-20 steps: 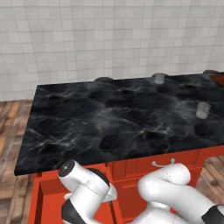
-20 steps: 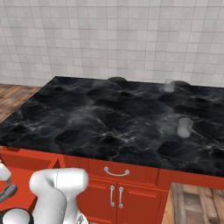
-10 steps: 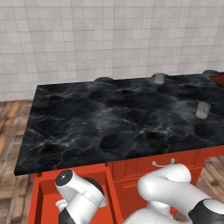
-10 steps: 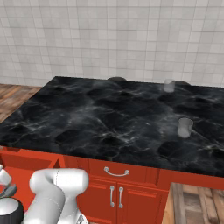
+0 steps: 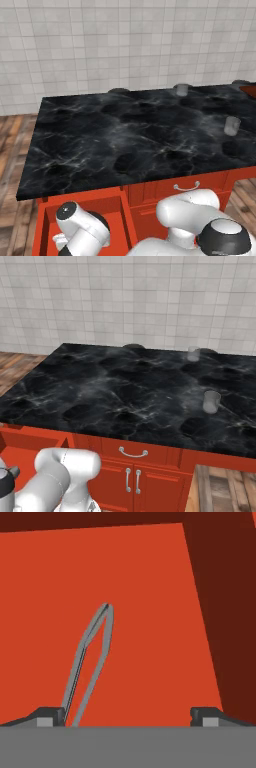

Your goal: Take the tongs from the drawer on the left and place them on the dining counter next to the tray containing the hot dog.

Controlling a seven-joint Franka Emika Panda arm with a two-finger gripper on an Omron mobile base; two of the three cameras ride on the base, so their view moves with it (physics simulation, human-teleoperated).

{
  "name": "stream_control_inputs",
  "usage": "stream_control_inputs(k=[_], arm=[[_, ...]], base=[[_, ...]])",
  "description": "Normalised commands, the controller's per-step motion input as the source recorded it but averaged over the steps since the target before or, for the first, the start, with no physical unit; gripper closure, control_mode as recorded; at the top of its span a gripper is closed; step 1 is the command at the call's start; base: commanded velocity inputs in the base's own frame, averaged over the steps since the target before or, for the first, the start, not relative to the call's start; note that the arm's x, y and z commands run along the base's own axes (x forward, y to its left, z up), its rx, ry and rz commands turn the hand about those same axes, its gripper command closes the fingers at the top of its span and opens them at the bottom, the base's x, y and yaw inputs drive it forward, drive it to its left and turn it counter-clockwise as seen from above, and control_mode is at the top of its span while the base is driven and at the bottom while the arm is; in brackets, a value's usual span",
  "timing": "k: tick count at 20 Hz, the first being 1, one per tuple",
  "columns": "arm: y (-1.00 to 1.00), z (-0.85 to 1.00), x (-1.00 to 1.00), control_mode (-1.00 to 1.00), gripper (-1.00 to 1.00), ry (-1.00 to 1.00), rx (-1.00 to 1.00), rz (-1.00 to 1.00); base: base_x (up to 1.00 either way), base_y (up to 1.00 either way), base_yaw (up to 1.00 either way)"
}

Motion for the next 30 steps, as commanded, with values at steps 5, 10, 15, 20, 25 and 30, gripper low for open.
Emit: stream_control_inputs(k=[5, 10, 15, 20, 25, 30], arm=[[0.25, -0.21, 0.0, -1.0, -1.0, 0.06, 0.06, -0.1], [0.19, -0.35, 0.0, -1.0, -1.0, 0.07, 0.01, -0.04], [0.17, -0.29, -0.07, -1.0, -1.0, 0.09, 0.0, -0.03], [0.15, -0.18, -0.01, -1.0, -1.0, 0.1, 0.0, -0.02], [0.12, -0.24, 0.0, -1.0, -1.0, 0.05, 0.0, -0.01], [0.11, -0.39, -0.05, -1.0, -1.0, 0.0, -0.01, -0.01]], base=[[0.0, 0.0, 0.0], [0.0, 0.0, 0.0], [0.0, 0.0, 0.0], [0.0, 0.0, 0.0], [0.0, 0.0, 0.0], [0.0, 0.0, 0.0]])
